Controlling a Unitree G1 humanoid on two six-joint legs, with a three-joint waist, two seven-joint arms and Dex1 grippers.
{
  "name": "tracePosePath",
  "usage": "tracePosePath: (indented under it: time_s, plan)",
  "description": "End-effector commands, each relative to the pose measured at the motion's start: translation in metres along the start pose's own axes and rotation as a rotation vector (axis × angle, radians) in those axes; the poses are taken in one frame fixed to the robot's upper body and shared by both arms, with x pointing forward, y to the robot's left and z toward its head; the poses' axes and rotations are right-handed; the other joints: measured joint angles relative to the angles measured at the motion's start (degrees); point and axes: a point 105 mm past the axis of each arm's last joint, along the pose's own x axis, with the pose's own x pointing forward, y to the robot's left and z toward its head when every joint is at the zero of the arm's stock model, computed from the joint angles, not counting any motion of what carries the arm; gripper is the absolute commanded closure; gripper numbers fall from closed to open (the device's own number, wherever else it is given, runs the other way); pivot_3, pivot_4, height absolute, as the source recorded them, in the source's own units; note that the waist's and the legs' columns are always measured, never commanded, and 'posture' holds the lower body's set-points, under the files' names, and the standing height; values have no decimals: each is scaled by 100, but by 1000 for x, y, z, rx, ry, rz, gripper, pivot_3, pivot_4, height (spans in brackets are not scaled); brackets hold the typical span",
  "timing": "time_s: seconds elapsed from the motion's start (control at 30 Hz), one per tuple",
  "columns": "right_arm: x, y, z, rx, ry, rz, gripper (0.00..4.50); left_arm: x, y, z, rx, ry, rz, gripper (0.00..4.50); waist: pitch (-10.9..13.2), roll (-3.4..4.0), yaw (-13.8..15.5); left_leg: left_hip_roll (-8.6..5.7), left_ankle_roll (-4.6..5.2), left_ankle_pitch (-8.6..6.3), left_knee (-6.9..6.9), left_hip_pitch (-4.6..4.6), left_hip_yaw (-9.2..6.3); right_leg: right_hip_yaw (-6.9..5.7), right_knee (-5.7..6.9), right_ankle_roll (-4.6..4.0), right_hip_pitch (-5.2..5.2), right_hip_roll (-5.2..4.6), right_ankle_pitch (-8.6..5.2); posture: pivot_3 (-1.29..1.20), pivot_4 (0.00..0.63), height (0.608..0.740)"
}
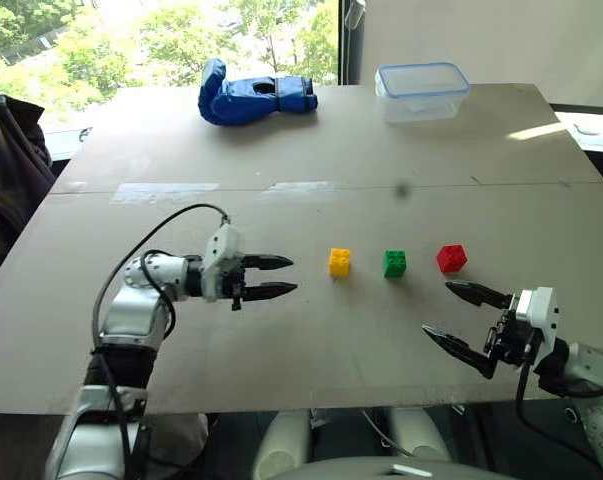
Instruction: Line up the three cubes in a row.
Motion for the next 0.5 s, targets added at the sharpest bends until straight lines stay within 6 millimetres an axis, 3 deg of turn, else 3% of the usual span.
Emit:
tracePosePath:
  time_s: [0.03, 0.2, 0.37, 0.5]
  plan:
    - [-11, -9, 4, -37, -22, -21, 0, -19, -20, 6, -51, -47, 161, 2013, -2, 5, -17, 3, 0, 0, 0, 4, 6, 9, -3, 0, 3, -5, 0, 0, 150, 740]
    - [-34, -23, -14, -26, 26, -93, 0, -28, -54, -27, -139, 44, 334, 2013, 0, 6, 8, 9, 5, -5, -5, 4, 13, 33, -17, 0, 1, -25, 1, 0, 150, 740]
    - [-56, -34, -29, -41, 72, -150, 0, -31, -67, -49, -174, 94, 457, 2013, 0, 9, 123, 6, 5, -5, -5, 15, 11, 30, -17, -2, 15, -28, -1, 0, 150, 740]
    - [-63, -38, -34, -44, 87, -156, 0, -30, -72, -54, -198, 112, 488, 2013, -2, 15, 121, 7, 5, -4, -5, 18, 23, 25, -16, -2, 15, -11, -1, 0, 150, 740]
